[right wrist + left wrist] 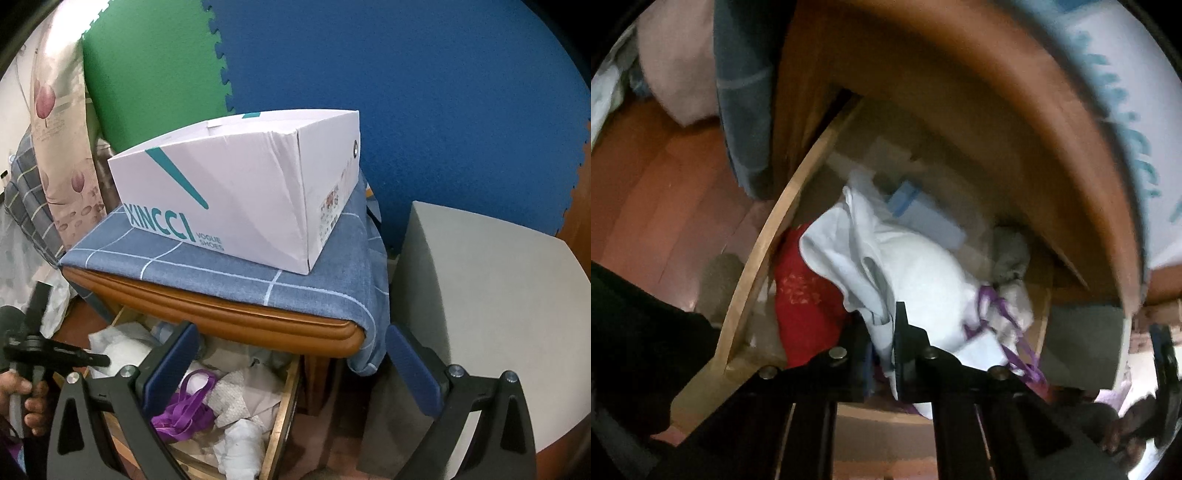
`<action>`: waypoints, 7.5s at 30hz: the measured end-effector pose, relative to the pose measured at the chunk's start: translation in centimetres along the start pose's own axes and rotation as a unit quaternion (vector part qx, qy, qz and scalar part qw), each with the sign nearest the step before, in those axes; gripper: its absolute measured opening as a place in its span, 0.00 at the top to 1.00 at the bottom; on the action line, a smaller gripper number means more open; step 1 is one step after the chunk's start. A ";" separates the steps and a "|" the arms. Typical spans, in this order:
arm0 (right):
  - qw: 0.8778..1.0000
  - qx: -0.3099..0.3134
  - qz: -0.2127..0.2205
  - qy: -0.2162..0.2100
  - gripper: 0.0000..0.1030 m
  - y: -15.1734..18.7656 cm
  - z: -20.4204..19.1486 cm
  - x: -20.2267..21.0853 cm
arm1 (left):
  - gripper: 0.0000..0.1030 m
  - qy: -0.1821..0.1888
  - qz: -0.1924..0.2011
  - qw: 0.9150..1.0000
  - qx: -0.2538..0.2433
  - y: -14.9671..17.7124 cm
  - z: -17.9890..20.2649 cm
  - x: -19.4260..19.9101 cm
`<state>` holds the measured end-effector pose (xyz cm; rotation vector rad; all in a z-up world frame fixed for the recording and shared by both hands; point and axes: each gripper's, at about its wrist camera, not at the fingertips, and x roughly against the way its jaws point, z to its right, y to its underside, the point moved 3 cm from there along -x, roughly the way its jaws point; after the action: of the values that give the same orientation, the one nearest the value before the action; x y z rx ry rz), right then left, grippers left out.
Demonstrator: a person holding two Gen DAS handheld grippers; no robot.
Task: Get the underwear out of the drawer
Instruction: 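Lift the white underwear with the left gripper and drop it into the shoe box, then reach the right tool into the drawer and grasp the purple underwear, then lift the purple underwear with the right gripper and release it into the shoe box, then lower the left tool into the drawer over the white patterned cloth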
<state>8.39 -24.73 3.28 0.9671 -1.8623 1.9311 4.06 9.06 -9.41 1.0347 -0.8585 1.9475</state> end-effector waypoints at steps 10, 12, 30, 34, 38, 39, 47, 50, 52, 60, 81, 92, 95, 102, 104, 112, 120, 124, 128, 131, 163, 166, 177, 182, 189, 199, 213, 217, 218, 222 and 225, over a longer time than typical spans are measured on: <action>1.000 -0.001 0.000 0.000 0.00 0.0 0.0 -0.1 | 0.93 0.051 0.058 0.991 -0.112 4.0 4.3 10.9; 1.000 -0.001 0.000 0.000 0.00 0.1 0.0 -0.1 | 0.93 0.061 0.076 0.988 -0.124 4.4 4.9 13.7; 0.999 -0.027 0.012 -0.015 0.00 -0.1 0.9 0.6 | 0.93 0.202 0.201 0.938 -0.196 -8.7 23.7 28.3; 0.999 -0.035 0.013 -0.020 0.00 -0.1 1.2 0.7 | 0.94 0.199 0.207 0.936 -0.201 -13.8 28.2 25.1; 0.999 -0.036 0.014 -0.024 0.00 0.0 1.4 0.8 | 0.94 0.171 0.194 0.947 -0.192 -18.1 29.8 19.5; 0.999 -0.036 0.014 -0.025 0.00 0.0 1.4 0.8 | 0.94 0.161 0.190 0.949 -0.191 -19.0 30.0 17.9; 0.998 -0.045 0.009 -0.031 0.00 0.1 1.9 0.7 | 0.92 0.090 0.159 0.970 -0.163 -23.4 27.4 9.2; 0.998 -0.044 0.006 -0.032 0.00 0.2 1.8 0.4 | 0.87 0.056 0.159 0.971 -0.168 -23.7 26.6 7.8; 0.999 -0.041 0.004 -0.031 0.00 0.2 1.7 0.3 | 0.64 0.036 0.168 0.971 -0.168 -23.7 26.0 7.4; 0.999 -0.025 -0.001 -0.033 0.00 0.5 1.1 0.2 | 0.01 0.099 0.287 0.941 -0.152 -20.6 23.8 14.1; 0.889 0.387 -0.183 -0.162 0.04 8.1 -15.9 -5.3 | 0.01 -0.030 0.238 0.959 -0.153 -5.4 -2.2 15.6; 0.777 0.540 -0.290 -0.146 0.12 11.1 -16.4 -8.1 | 0.01 -0.030 0.234 0.956 -0.172 -5.0 -1.9 15.5; 0.739 0.590 -0.299 -0.126 0.12 12.0 -17.0 -9.0 | 0.01 -0.026 0.227 0.958 -0.174 -5.0 -1.8 15.1; 0.694 0.648 -0.279 -0.143 0.12 12.6 -20.1 -10.1 | 0.01 -0.017 0.219 0.964 -0.151 -5.3 -2.6 15.1; 0.687 0.655 -0.282 -0.142 0.13 12.9 -20.5 -10.6 | 0.01 -0.012 0.214 0.966 -0.141 -5.6 -2.9 15.0; 0.692 0.620 -0.324 -0.176 0.54 13.1 -22.1 -11.6 | 0.01 0.016 0.207 0.974 -0.095 -6.2 -4.4 14.9; 0.768 0.508 -0.343 -0.182 0.77 12.0 -21.4 -11.4 | 0.01 0.019 0.203 0.975 -0.085 -6.2 -4.7 14.8; 0.817 0.419 -0.335 -0.213 0.79 10.2 -20.6 -9.7 | 0.01 0.019 0.200 0.976 -0.081 -6.3 -4.8 14.8; 0.852 0.346 -0.307 -0.245 0.80 8.2 -19.9 -7.4 | 0.01 0.018 0.198 0.977 -0.076 -6.4 -5.0 14.7; 0.877 0.287 -0.274 -0.271 0.80 6.2 -19.2 -5.0 | 0.01 0.017 0.198 0.977 -0.075 -6.4 -5.1 14.7; 0.989 0.092 -0.033 -0.116 0.88 -25.1 -4.8 -1.0 | 0.01 0.010 0.196 0.977 -0.088 -6.4 -4.3 14.4; 0.989 0.111 -0.059 -0.082 0.90 -25.2 -5.0 -4.7 | 0.01 0.006 0.195 0.976 -0.094 -6.3 -4.2 14.3; 0.990 0.094 -0.040 -0.098 0.90 -23.4 -6.0 -5.3 | 0.01 0.006 0.194 0.976 -0.098 -6.1 -4.1 14.3; 0.988 0.105 0.031 -0.104 0.89 -20.6 -6.8 0.9 | 0.01 -0.001 0.200 0.974 -0.109 -5.8 -3.9 14.4; 0.987 0.123 0.100 -0.023 0.72 -11.3 -3.7 7.5 | 0.01 -0.017 0.196 0.969 -0.148 -5.2 -2.4 13.6; 0.987 0.050 0.130 0.078 0.47 -3.1 2.0 10.8 | 0.01 -0.067 0.167 0.941 -0.287 -2.1 2.4 11.1; 0.982 0.058 0.168 0.061 0.11 -1.7 0.8 13.7 | 0.01 -0.024 0.005 0.921 -0.389 3.8 9.9 1.9; 0.984 0.016 0.171 0.042 0.11 -1.8 2.3 14.0 | 0.14 -0.014 -0.060 0.936 -0.347 4.7 12.3 -3.1; 0.984 0.010 0.171 0.039 0.11 -1.8 2.6 14.1 | 0.21 -0.015 -0.068 0.937 -0.342 5.0 12.7 -4.0; 0.985 -0.008 0.173 0.024 0.11 -1.8 3.5 14.1 | 0.29 -0.060 -0.084 0.937 -0.335 5.8 14.5 -8.0; 0.984 -0.004 0.176 0.018 0.11 -1.4 3.5 14.5 | 0.29 -0.082 -0.089 0.934 -0.335 6.0 15.4 -9.8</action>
<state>-0.41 -31.37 13.38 0.6261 -2.1341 2.1114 8.29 -9.43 -12.31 0.8228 -1.3462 1.2716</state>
